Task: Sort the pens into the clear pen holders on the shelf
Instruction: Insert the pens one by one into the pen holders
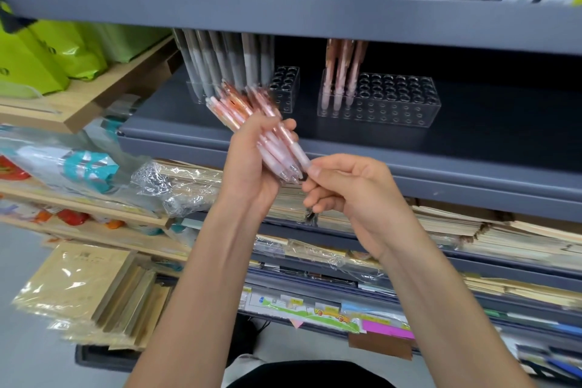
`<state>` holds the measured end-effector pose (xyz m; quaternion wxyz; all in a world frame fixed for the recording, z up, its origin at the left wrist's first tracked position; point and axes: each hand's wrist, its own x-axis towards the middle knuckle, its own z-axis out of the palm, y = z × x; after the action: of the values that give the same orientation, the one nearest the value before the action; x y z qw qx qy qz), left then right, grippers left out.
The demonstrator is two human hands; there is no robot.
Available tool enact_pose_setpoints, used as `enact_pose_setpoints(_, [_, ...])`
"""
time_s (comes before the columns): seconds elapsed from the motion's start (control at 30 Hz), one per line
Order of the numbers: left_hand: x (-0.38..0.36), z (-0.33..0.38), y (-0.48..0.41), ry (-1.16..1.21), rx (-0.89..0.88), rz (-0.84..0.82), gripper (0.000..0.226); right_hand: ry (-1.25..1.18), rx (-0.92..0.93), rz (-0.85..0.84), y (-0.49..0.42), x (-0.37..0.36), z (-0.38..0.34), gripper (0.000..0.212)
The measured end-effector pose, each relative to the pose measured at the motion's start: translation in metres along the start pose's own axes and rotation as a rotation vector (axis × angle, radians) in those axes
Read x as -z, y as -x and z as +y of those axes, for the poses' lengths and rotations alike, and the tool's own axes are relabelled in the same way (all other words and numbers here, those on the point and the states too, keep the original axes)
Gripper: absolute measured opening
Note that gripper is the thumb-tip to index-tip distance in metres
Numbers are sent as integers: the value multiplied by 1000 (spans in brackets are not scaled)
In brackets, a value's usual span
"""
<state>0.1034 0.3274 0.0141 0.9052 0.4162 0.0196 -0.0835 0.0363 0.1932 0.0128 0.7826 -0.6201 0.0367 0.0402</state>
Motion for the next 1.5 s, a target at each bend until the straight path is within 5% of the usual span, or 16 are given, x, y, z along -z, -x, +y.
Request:
enact_pose_setpoints(0.5, [-9,1,3,-94,43,100,11,296,-42,-37,4,7,-7,6])
enact_pose_setpoints(0.63, [-13,-2,3,-142,78,108,15,396,85,34,-2,3,-7,25])
enact_pose_setpoints(0.83, [-15,2,1,-154,26,69,13,332,104,30,-6,13,-10,14])
enact_pose_setpoints(0.93, [-12,12,-7,-23,20,80,18,267,183,86,-9,25,-20,3])
enact_pose_setpoints(1.27, [-5,9,-3,-40,30,41,8,332,552,460,-74,69,-51,19])
enact_pose_setpoints(1.5, [8,16,-1,-65,34,50,7,894,412,469,-99,57,-63,23])
